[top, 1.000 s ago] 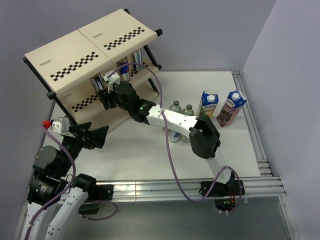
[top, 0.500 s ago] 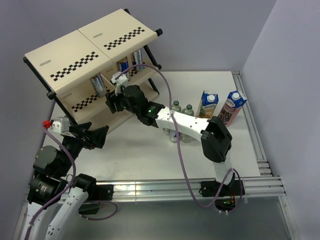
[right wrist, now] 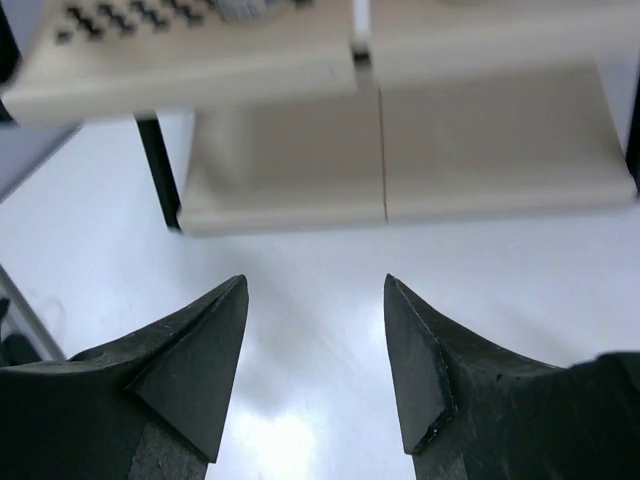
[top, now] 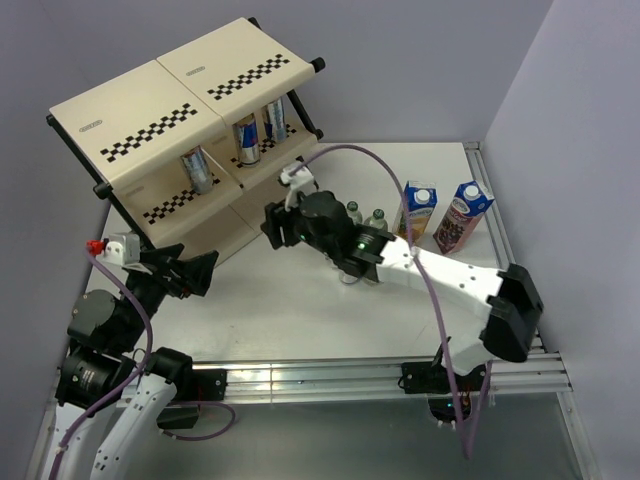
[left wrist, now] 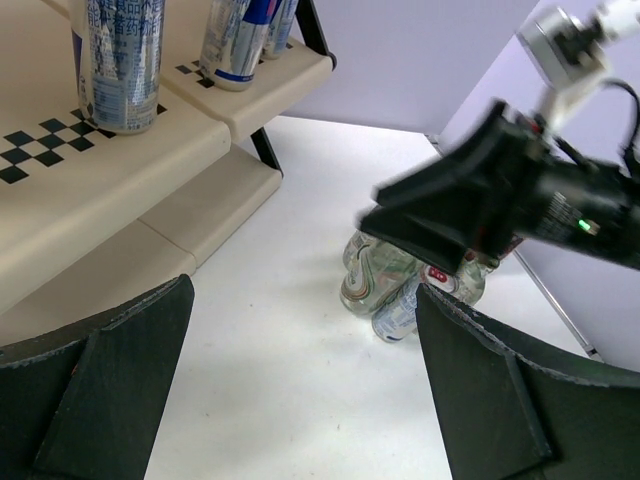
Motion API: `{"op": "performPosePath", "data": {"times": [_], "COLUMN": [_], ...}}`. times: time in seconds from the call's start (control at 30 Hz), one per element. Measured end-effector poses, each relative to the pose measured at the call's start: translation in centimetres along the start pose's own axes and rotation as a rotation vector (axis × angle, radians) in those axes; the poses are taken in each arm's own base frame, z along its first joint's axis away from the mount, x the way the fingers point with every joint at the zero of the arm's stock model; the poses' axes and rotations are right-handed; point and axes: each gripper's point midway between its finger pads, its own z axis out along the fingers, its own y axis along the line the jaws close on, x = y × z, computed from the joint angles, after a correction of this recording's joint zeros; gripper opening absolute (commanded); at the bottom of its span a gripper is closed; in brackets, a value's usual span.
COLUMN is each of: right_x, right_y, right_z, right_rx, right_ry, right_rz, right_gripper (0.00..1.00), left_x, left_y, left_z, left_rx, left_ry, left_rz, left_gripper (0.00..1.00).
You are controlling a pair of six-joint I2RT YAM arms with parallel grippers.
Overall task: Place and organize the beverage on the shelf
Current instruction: Pick up the drink from the center of the board.
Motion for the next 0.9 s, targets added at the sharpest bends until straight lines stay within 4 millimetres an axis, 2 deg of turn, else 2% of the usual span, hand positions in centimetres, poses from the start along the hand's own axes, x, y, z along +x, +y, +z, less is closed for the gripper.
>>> {"op": "performPosePath", "data": {"times": [0.13,0.27,0.4,0.5,0.57,0.63,0.77,0.9], "right_x": [2.8,4.4,4.2,4.0,4.6,5.5,6.5,6.0], "right_y": [-1.9,-3.7,-5.4,-6.5,-7.3,-8.0,-9.2,-9.8], "right_z": [-4.1,-8.4,-12.7,-15.4,-16.8,-17.9,-20.0,-21.5], "right_rx": [0.046,0.095,0.148,0.188,0.215,0.242,0.281,0.295], "right_ry": [0.063,0.092,0.073,0.054,0.059,0.072,0.081,0.052], "right_rz": [0.022,0.049,0.085,0.115,0.129,0.138,0.148,0.162], "right_gripper": [0.64,0.66,0.67,0.67,0.67,0.67,0.67,0.67], "left_x": [0.6,2.6,5.7,7.0,7.5,8.3,11.8,15.9], "left_y": [0.3,1.1,1.4,0.7,-0.1,-1.8,-6.6,-8.8], "left_z": [0.9,3.0,5.2,6.2,6.7,7.2,7.5,8.4], "left_rx": [-0.014,-0.058,-0.074,-0.048,-0.025,-0.001,0.093,0.094], "left_ry": [0.037,0.143,0.288,0.347,0.359,0.37,0.424,0.441], "left_rz": [-0.006,-0.036,-0.1,-0.15,-0.173,-0.175,-0.147,-0.087], "left_gripper": [0.99,1.0,0.99,0.99,0.99,1.0,1.0,1.0]}}
